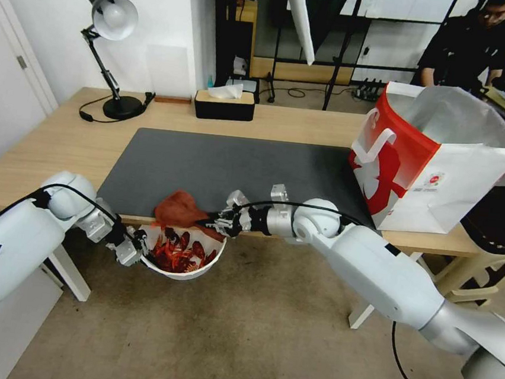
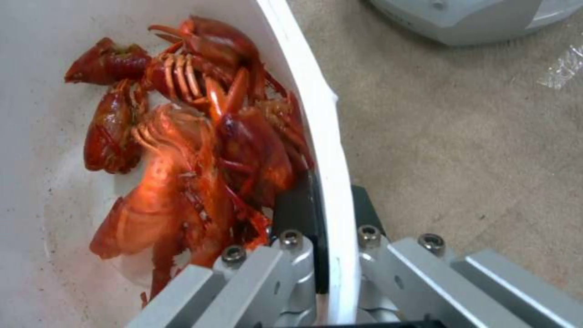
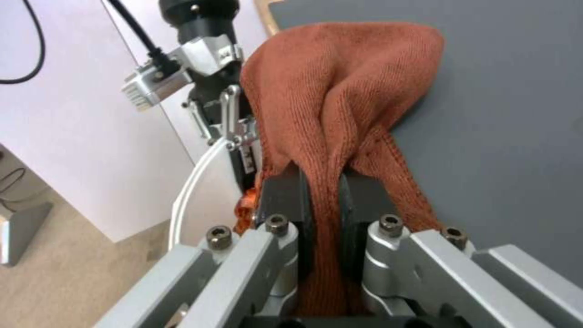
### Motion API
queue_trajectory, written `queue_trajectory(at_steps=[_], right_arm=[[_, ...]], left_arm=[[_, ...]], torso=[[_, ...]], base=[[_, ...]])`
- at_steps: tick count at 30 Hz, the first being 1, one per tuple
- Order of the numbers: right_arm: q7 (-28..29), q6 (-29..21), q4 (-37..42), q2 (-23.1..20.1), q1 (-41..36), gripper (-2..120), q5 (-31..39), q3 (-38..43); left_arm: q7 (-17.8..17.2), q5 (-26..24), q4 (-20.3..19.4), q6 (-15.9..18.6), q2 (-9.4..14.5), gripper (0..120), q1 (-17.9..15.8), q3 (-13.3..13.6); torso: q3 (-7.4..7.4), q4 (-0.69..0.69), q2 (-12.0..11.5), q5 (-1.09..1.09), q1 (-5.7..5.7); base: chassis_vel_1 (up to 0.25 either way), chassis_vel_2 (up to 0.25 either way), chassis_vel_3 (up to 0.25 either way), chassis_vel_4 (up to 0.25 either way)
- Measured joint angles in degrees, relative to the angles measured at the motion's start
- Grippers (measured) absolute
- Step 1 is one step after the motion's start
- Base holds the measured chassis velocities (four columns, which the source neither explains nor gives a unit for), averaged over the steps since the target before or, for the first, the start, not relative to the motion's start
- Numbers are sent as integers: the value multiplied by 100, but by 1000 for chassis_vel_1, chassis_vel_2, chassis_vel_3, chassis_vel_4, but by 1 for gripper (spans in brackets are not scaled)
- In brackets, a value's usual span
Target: Sweep shrimp from table into container with towel, then put container into takeout bag.
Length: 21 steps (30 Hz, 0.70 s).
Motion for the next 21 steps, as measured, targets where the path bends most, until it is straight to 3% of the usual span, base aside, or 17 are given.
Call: queue_trajectory(at_steps=[21], right_arm=[[-48, -114, 687, -356, -354, 7, 105, -3]], left_arm=[[-12, -10, -107, 11, 62, 0, 170, -168]], torso=[[0, 0, 0, 0, 0]], base=[[0, 0, 0, 0]])
